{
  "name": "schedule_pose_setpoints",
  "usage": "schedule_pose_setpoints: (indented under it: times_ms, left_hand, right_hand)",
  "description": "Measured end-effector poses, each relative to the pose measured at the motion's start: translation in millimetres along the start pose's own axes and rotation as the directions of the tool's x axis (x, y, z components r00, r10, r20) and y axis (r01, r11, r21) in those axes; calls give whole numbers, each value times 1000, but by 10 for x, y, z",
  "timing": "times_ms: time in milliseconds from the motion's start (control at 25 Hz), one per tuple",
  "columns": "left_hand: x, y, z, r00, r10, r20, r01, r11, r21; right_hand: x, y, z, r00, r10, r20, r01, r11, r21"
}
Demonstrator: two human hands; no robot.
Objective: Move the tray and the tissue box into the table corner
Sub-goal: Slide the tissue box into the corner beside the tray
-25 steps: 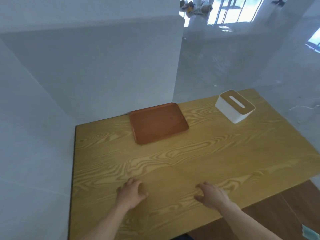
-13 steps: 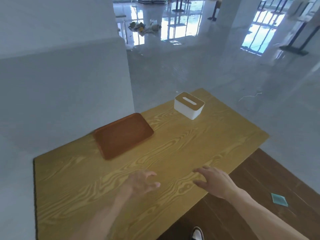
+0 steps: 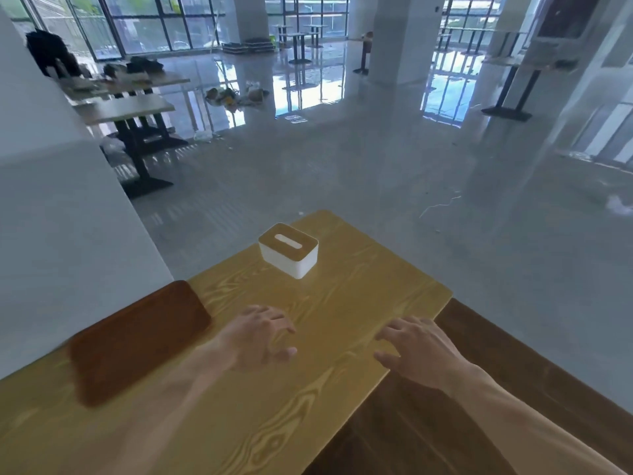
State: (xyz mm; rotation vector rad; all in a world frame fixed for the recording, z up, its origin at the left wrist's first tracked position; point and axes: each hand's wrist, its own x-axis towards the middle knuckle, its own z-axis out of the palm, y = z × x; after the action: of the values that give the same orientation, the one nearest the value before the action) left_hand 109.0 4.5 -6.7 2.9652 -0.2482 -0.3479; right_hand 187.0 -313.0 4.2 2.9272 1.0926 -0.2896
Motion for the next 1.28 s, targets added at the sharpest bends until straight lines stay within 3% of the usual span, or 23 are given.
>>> schedule_pose_setpoints:
  times_ms: [400,680,960,1280]
  left_hand:
    - [900,-36,-394,995,-89,38,87,995,52]
    - [1540,-916,-444,977,-197,80,196,980,22]
    - [2368,-1848,-430,964,-235,125,215,964,156]
    - [3154,-2307,-220,961,-186,204,108,933,344]
  right_hand:
    - [880,663,-124,998,-58,32,60,997,-47]
    - [2038,506,-182,998,-57,4,57,998,-7]
    - [3176,204,-55,1000,25,7,-25,998,49]
    - [4106,-166,359,975,113,192,-137,984,113]
